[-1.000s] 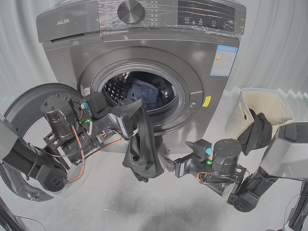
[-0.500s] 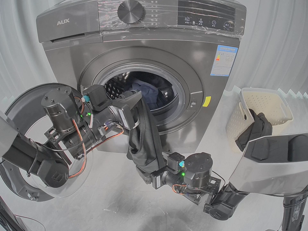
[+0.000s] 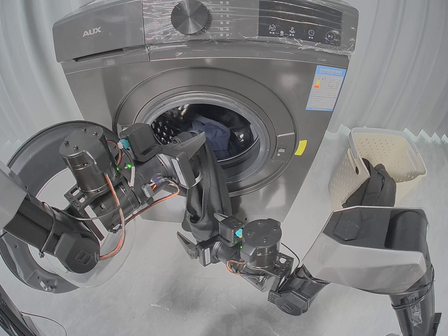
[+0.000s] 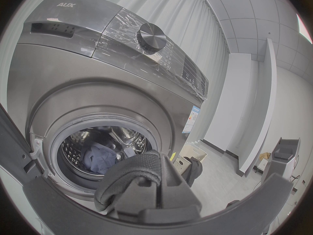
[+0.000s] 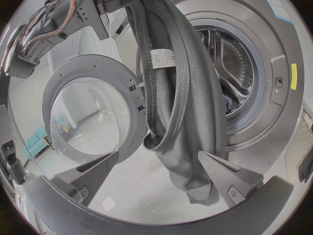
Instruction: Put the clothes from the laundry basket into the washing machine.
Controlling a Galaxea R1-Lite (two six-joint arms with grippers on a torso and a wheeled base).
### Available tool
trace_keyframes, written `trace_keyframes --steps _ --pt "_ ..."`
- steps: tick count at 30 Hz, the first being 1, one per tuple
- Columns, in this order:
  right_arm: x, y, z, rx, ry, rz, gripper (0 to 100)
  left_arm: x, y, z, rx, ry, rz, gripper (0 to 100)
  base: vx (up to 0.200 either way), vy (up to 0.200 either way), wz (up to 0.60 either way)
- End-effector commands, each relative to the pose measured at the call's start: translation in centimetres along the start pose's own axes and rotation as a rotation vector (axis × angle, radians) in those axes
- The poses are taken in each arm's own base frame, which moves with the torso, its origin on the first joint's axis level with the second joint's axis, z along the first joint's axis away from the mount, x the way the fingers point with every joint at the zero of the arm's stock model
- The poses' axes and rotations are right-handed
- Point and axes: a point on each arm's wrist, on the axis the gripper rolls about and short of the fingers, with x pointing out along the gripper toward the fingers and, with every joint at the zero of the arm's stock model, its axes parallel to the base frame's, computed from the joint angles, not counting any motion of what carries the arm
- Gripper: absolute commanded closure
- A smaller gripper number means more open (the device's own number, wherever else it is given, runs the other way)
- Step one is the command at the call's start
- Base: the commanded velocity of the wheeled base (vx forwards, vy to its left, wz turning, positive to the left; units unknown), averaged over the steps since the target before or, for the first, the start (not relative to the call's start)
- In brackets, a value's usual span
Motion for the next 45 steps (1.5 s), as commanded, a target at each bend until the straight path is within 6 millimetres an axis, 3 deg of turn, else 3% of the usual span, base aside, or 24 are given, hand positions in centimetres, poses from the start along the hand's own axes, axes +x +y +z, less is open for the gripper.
trace_keyframes --steps 1,7,8,16,27,33,37,39,41,45 --pt "1.6 -0.3 -1.0 0.006 -0.016 -0.013 0 -0.2 0.0 0.0 -0.001 -0.001 0.0 100 0.0 0.0 0.0" --pt "2.7 -1.2 -0.6 0.021 -0.057 -0.041 0 -0.3 0.1 0.1 -0.002 -0.001 0.001 100 0.0 0.0 0.0" --pt "2.8 -1.4 -0.5 0.025 -0.064 -0.045 100 -0.3 0.1 0.0 -0.002 0.0 0.003 100 0.0 0.0 0.0" --pt "2.3 -2.3 0.4 0.04 -0.079 -0.071 100 -0.6 0.9 -0.4 -0.002 0.015 0.028 100 0.0 0.0 0.0" --pt "-4.7 -3.4 4.2 0.0 -0.004 -0.086 100 -2.0 2.5 -0.4 0.009 -0.009 0.081 100 0.0 0.0 0.0" --pt "-7.6 -6.1 7.3 -0.004 -0.054 -0.138 100 -5.2 1.6 0.2 0.014 -0.013 0.071 100 0.0 0.0 0.0" --pt "-11.1 -7.1 9.9 -0.021 -0.105 -0.164 100 -8.9 0.3 0.6 0.015 -0.001 0.05 100 0.0 0.0 0.0" --pt "-11.6 -7.0 10.4 -0.02 -0.12 -0.158 100 -9.3 0.1 0.7 0.015 -0.003 0.043 100 0.0 0.0 0.0" --pt "-12.9 -6.8 12.2 -0.011 -0.18 -0.141 100 -9.9 -0.3 1.6 0.014 -0.027 0.001 100 0.0 0.0 0.0" --pt "-13.8 -6.8 13.3 -0.012 -0.214 -0.143 100 -10.1 -0.5 2.0 0.02 -0.043 -0.008 100 0.0 0.0 0.0"
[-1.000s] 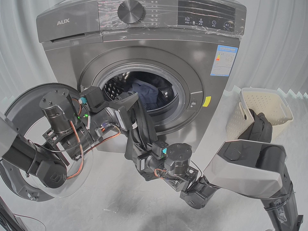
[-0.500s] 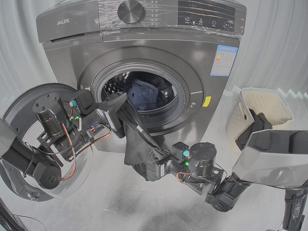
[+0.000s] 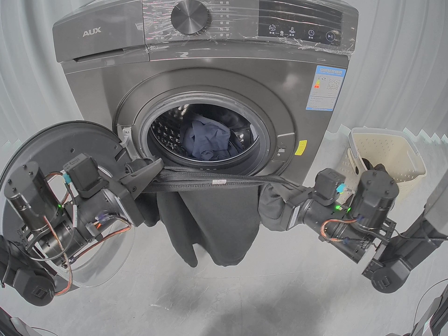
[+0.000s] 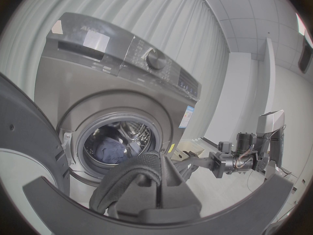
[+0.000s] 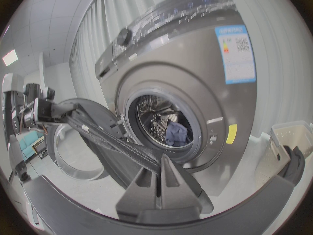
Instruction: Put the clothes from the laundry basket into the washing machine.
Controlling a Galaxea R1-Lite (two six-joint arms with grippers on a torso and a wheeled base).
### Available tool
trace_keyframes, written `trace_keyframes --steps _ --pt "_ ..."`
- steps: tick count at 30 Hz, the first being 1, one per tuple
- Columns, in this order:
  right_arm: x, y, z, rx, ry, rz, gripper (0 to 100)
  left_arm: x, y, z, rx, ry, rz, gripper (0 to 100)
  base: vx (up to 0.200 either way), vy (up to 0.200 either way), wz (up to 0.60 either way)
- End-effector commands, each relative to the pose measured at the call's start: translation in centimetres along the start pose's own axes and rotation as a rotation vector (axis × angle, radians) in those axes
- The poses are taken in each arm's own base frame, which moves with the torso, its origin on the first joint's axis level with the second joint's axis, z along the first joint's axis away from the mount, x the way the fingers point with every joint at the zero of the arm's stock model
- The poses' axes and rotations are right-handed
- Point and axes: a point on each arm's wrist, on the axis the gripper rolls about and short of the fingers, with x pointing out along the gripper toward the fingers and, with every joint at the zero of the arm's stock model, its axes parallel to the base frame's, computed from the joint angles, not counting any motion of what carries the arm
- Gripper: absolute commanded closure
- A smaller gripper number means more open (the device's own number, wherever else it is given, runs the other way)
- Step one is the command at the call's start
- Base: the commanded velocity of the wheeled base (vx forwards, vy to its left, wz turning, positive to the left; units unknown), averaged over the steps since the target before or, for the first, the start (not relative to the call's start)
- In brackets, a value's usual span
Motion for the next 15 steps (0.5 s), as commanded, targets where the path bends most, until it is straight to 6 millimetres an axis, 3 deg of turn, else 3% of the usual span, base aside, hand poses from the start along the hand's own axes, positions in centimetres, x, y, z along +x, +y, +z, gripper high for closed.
trace_keyframes --steps 1,15 --pt "-2.2 -0.1 3.1 0.009 -0.09 0.007 100 -1.4 -0.7 1.6 0.012 -0.061 -0.026 100 0.0 0.0 0.0" --pt "-1.0 -0.2 5.5 0.042 -0.204 -0.017 100 -1.4 -0.2 1.2 0.022 -0.046 0.003 100 0.0 0.0 0.0"
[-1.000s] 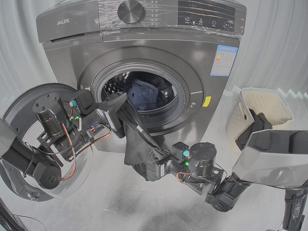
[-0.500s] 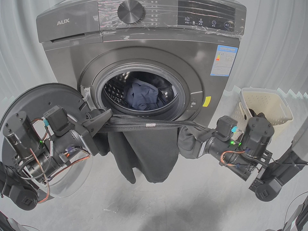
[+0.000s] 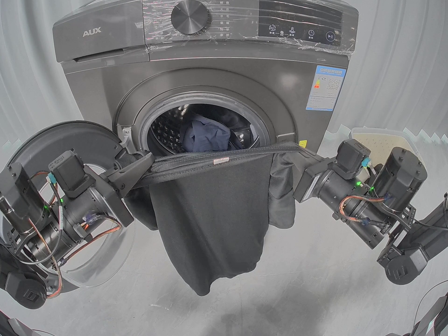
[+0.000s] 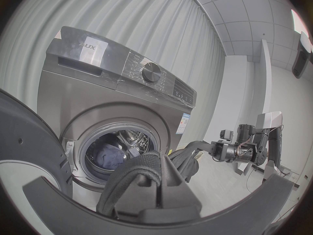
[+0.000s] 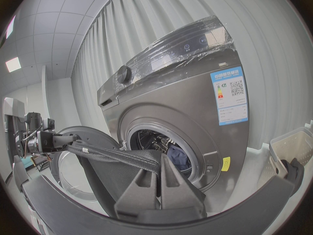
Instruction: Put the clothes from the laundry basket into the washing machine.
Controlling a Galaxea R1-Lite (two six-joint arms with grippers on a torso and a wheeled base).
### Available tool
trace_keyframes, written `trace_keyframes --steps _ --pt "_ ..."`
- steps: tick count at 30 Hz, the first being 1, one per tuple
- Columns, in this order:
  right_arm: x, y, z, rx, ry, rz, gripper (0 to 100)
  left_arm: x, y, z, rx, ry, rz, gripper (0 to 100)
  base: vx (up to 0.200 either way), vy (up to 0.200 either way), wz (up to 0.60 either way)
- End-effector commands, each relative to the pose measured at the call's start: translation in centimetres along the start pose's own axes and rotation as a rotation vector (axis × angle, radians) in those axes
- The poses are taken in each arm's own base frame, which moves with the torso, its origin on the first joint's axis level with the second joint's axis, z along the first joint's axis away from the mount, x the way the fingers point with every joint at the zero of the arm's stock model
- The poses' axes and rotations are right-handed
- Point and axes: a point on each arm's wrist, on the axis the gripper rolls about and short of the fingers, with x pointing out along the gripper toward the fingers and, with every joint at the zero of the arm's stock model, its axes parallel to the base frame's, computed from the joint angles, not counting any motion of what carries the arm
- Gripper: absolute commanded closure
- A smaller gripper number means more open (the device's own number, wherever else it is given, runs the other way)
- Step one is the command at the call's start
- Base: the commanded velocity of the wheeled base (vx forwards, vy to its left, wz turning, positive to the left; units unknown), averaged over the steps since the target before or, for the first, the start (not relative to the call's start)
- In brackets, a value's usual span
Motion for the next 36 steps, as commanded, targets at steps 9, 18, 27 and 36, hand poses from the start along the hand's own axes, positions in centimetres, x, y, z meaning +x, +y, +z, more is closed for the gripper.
trace_keyframes --steps 9,18,27,36 --pt "0.5 0.1 1.3 0.01 -0.057 -0.017 100 0.4 0.2 0.0 -0.001 -0.001 0.006 100 0.0 0.0 0.0" --pt "0.4 0.1 1.7 0.016 -0.07 -0.017 100 0.7 0.3 -0.2 0.0 0.003 0.008 100 0.0 0.0 0.0" --pt "0.3 0.1 1.5 0.036 -0.061 -0.017 100 1.2 0.2 -1.4 -0.005 0.049 -0.003 100 0.0 0.0 0.0" --pt "0.0 0.1 0.8 0.05 -0.032 -0.017 100 2.0 -0.1 -2.2 0.013 0.063 -0.03 100 0.0 0.0 0.0"
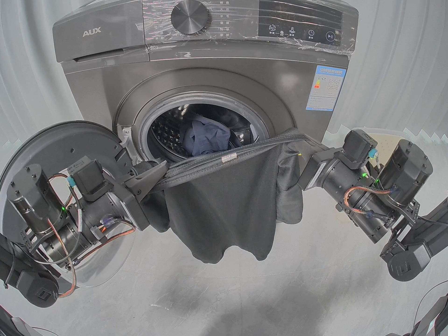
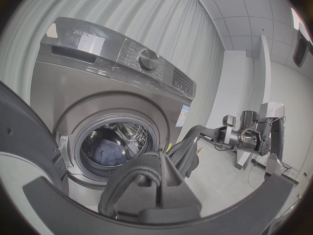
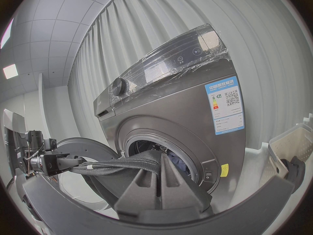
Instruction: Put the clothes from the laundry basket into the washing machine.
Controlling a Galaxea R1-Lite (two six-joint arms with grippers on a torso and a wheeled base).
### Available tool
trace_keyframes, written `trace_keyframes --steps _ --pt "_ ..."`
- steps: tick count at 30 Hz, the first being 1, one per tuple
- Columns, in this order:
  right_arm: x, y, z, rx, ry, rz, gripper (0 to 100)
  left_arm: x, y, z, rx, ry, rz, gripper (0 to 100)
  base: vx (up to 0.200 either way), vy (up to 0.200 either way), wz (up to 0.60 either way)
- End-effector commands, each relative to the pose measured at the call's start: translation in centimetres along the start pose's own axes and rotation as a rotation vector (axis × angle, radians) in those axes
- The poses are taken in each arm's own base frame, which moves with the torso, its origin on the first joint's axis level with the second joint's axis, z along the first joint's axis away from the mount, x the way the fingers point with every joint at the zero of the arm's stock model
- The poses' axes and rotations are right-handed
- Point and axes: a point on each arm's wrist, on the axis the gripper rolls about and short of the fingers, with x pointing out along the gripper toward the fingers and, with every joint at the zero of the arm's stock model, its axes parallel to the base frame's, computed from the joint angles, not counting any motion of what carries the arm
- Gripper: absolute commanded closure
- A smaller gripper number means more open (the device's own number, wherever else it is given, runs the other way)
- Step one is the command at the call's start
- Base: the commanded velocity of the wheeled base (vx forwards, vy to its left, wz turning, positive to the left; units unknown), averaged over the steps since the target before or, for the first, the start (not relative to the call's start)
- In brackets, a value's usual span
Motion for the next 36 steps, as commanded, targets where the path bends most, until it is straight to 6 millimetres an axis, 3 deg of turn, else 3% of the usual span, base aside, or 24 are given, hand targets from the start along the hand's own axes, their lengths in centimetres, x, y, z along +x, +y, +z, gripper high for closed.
trace_keyframes --steps 1,4,5,11,12,14,17,24,30,36 --pt "-0.2 0.1 -0.4 0.004 0.017 0.003 100 0.6 0.0 -0.6 -0.004 0.015 -0.009 100 0.0 0.0 0.0" --pt "-0.7 0.1 -1.2 0.003 0.05 0.008 100 1.1 -0.2 -0.6 -0.003 0.002 -0.021 100 0.0 0.0 0.0" --pt "-0.8 0.1 -1.5 0.0 0.064 0.008 0 1.2 -0.4 -0.7 -0.005 0.0 -0.029 100 0.0 0.0 0.0" --pt "-2.0 0.6 -5.1 0.011 0.199 0.026 0 1.7 -1.1 -0.6 -0.002 -0.033 -0.057 100 0.0 0.0 0.0" --pt "-2.1 0.8 -6.8 0.008 0.259 0.032 0 1.9 -1.1 -0.6 -0.001 -0.038 -0.057 100 0.0 0.0 0.0" --pt "-2.3 1.1 -8.3 -0.003 0.312 0.043 0 2.0 -1.1 -0.5 0.0 -0.041 -0.056 100 0.0 0.0 0.0" --pt "-2.5 1.9 -9.5 -0.007 0.353 0.073 0 2.0 -1.1 -0.4 0.0 -0.047 -0.057 100 0.0 0.0 0.0" --pt "-2.7 3.2 -14.5 -0.04 0.493 0.111 0 2.1 -1.3 -0.3 -0.002 -0.051 -0.065 100 0.0 0.0 0.0" --pt "-1.0 4.3 -16.8 -0.051 0.493 0.136 0 2.1 -1.5 -0.3 -0.001 -0.053 -0.071 100 0.0 0.0 0.0" --pt "0.1 4.9 -17.6 -0.047 0.472 0.148 0 2.1 -1.5 -0.2 -0.001 -0.056 -0.072 100 0.0 0.0 0.0"
